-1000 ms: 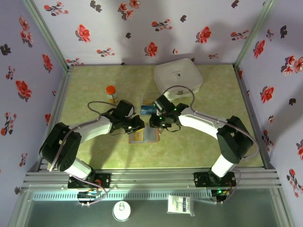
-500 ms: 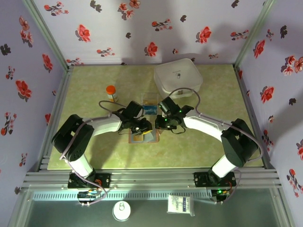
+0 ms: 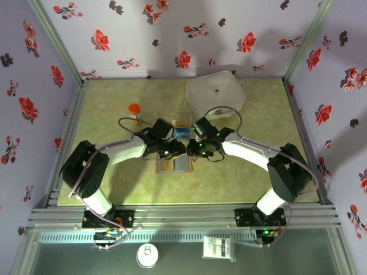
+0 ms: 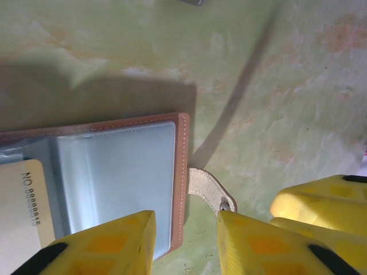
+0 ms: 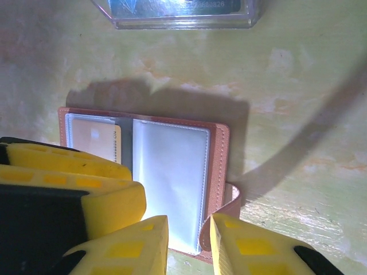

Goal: Take the credit cards out of the card holder

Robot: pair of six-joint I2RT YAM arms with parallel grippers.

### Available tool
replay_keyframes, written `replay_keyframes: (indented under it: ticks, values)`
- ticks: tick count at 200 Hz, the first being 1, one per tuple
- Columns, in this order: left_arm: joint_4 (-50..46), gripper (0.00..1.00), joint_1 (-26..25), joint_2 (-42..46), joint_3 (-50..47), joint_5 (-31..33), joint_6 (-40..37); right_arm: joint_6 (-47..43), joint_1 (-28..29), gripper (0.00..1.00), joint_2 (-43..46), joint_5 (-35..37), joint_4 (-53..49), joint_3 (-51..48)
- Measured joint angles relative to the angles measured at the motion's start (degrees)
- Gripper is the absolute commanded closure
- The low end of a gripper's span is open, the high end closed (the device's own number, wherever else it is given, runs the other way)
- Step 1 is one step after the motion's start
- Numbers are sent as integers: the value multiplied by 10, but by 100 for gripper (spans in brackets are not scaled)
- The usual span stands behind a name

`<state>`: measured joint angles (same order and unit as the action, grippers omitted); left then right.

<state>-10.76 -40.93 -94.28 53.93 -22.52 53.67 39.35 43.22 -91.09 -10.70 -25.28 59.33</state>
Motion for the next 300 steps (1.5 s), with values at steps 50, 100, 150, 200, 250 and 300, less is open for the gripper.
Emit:
replay_keyframes:
  ticks: [50, 100, 150, 200, 250, 300]
  values:
    - [-6, 72, 24, 49, -44, 12, -8, 3, 4, 73, -28, -14, 7, 22]
    - [-9, 81, 61, 94, -112, 20, -16, 12, 27, 73, -65, -21, 11, 60]
    - [-9, 89, 90, 111, -153, 19, -25, 36, 53, 73, -106, -49, 45, 78]
    - [-8, 93, 105, 110, -155, 19, -40, 64, 62, 73, -145, -82, 89, 78]
    - [-1, 94, 111, 92, -155, 15, -48, 76, 62, 72, -152, -95, 109, 78]
    - [12, 95, 112, 81, -159, 6, -48, 78, 62, 72, -167, -103, 116, 78]
